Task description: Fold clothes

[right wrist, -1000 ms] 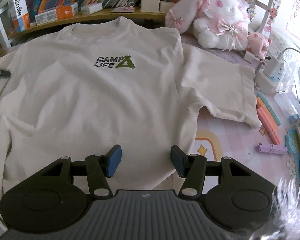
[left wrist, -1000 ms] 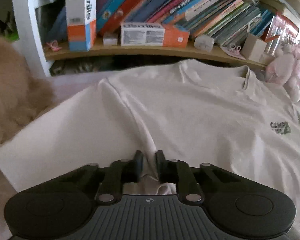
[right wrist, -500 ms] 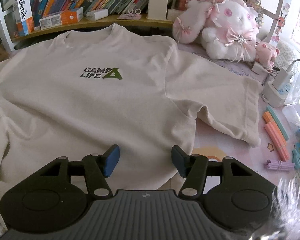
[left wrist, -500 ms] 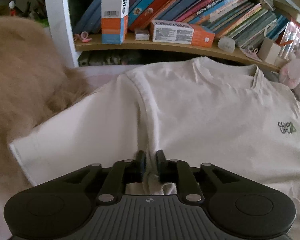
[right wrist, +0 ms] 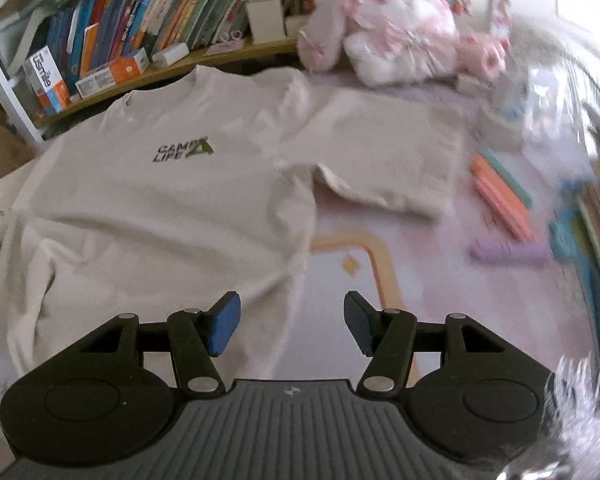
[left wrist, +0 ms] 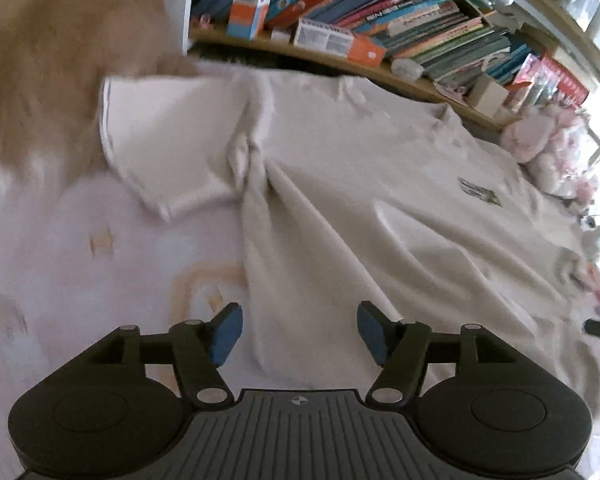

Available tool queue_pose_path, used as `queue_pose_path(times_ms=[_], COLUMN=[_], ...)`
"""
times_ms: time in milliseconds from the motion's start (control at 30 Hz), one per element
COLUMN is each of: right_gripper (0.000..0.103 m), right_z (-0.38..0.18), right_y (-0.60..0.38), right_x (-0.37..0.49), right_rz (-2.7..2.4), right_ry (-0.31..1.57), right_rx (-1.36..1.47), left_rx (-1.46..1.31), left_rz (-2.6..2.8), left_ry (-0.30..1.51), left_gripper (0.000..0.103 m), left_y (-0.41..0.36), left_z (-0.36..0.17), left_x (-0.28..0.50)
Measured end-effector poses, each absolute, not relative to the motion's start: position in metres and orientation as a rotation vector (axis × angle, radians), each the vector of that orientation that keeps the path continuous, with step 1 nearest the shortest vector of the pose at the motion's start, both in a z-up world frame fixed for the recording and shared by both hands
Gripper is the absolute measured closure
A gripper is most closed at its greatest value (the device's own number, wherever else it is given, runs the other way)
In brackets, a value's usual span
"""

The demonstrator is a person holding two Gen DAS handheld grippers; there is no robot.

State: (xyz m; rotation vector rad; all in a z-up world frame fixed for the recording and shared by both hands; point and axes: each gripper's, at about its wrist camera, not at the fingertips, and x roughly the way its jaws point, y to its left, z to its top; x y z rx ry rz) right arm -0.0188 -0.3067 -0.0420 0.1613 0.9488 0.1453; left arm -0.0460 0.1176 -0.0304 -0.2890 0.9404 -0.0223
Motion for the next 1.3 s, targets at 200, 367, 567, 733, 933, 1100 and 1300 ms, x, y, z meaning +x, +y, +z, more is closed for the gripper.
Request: queue_pose_path(times_ms=[200, 367, 567, 733, 933, 1100, 1300], right_gripper=[0.048, 0.059, 0.092, 0.095, 0.095, 0.095, 0.095], right_z=[-0.053, -0.058, -0.061, -0.041, -0.013, 0.004, 0.005], right_y=[-0.316, -0.308, -0.303, -0.314, -0.335, -0.323, -0.299], right_x=[-0.047, -0.061, -0.063, -0.064, -0.035, 0.01, 0.046], right_rz=[0.262, 0.363, 0.461, 0.488, 0.467, 0.418, 0.353], right_ry=[1.017, 1.031, 1.012, 0.937, 0.838, 0.762, 0.745], right_rx=[0.248, 0.229, 0.236, 0.313, 0.485, 0.531, 0.486], left_rx=[-0.268, -0.334, -0.495, -0.527, -0.561, -0.552, -0.443], left_rz=[-0.01, 0.052, 0.035, 0.002, -0.041, -0.056, -0.092], left_ry=[0.986, 0.946, 0.941, 0.855, 0.697, 0.656, 0.851], left_gripper=[0.038, 0.043, 0.103, 0.103, 0.103, 0.101, 0.094], left_y=[0.073, 0.056, 0.044, 0.045, 0.076, 0.092, 0.072], left_z=[-0.043, -0.045, -0.05, -0.026, 0.018, 0.028, -0.008], left_x=[-0.071, -0.085, -0.093, -0.101, -0.072, -0.05, -0.058])
